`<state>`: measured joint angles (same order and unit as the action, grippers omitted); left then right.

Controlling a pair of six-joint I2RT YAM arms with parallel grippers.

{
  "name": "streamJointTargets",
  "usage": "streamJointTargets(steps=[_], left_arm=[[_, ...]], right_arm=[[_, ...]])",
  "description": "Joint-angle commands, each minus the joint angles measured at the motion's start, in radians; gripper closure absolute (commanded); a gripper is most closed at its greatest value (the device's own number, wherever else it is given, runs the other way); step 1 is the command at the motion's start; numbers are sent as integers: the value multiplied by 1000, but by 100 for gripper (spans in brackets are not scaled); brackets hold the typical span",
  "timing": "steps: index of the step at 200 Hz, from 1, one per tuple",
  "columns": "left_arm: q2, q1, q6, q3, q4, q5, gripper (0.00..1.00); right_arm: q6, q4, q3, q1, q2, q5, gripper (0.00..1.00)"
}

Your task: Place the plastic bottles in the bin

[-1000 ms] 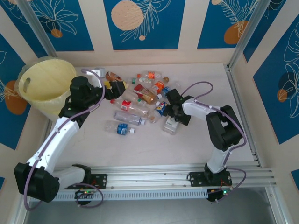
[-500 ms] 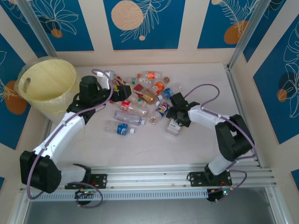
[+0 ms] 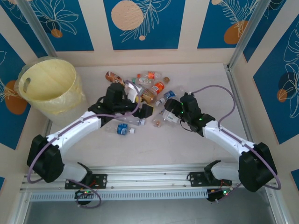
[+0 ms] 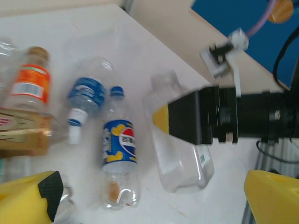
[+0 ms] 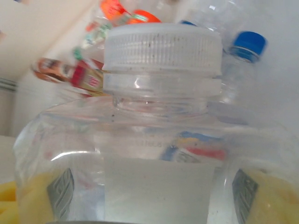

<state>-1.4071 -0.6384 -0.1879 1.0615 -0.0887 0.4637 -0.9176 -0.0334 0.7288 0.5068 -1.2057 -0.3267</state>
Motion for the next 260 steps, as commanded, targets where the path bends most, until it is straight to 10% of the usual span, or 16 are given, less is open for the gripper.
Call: streamJointTargets(steps=[1, 142, 260], left_arm=[[-53, -71, 120, 73, -102, -64, 0], [-192, -131, -34, 101, 60, -119, 15], [-141, -127, -74, 43, 112, -236, 77]], right_arm=[[-55, 212, -26, 6, 32, 81, 24], [-129, 338, -2, 37, -28, 218, 24], [-28, 214, 32, 26, 81, 265, 2]])
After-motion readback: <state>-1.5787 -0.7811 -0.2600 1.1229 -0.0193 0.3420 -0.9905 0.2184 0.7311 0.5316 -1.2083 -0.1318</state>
